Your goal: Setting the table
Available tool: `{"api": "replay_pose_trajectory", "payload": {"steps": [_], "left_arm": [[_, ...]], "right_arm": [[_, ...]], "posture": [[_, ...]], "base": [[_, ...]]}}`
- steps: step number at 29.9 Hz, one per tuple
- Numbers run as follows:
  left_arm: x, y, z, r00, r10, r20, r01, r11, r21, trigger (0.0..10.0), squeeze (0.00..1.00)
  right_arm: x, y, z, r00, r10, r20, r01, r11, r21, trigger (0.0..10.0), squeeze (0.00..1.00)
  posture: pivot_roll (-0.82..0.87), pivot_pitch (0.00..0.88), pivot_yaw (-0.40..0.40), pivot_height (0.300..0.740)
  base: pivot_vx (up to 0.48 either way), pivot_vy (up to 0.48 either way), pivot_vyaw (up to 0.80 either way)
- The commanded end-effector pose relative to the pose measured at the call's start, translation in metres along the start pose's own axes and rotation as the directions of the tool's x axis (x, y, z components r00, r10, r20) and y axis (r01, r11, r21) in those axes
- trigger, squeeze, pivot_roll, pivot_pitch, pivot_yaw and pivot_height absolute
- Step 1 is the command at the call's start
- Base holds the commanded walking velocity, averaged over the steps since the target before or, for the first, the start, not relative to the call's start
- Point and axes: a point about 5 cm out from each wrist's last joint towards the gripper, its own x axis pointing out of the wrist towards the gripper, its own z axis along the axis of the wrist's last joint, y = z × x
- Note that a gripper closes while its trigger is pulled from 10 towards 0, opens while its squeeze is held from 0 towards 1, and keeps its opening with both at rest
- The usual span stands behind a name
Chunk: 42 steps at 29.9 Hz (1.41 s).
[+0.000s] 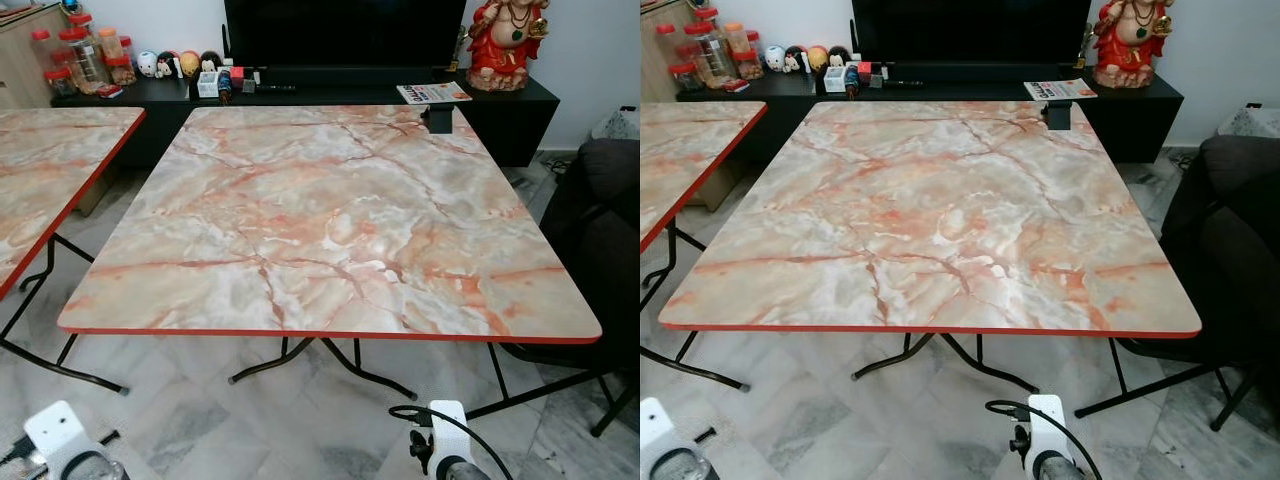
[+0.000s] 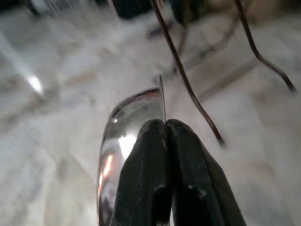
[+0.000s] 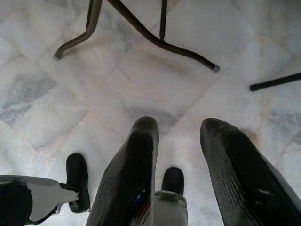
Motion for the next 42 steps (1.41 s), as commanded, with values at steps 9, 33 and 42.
{"api": "replay_pose_trajectory", "payload": {"steps": [9, 33, 42], "left_arm": [[0.026, 0.006, 0.125, 0.852, 0.185, 0.489, -0.155, 0.983, -0.102, 10.0, 0.0], [-0.129, -0.199, 0.218, 0.334, -0.836, 0.435, 0.722, -0.07, -0.688, 10.0, 0.0], [-0.143, -0.208, 0.19, 0.27, -0.908, 0.322, 0.456, -0.174, -0.873, 10.0, 0.0]], "right_arm": [[0.001, 0.001, 0.005, 1.0, 0.011, 0.001, -0.011, 1.0, -0.016, 10.0, 0.0], [0.0, -0.002, -0.001, 0.999, -0.034, 0.004, 0.034, 0.998, 0.059, 10.0, 0.0], [-0.001, -0.003, -0.005, 0.999, -0.041, -0.004, 0.041, 0.997, 0.07, 10.0, 0.0]], "posture": [[-0.05, 0.0, -0.021, 0.74], [-0.16, 0.0, 0.056, 0.74], [-0.17, 0.0, 0.064, 0.74]], "base": [[0.0, 0.0, 0.0], [0.0, 0.0, 0.0], [0.0, 0.0, 0.0]]}}
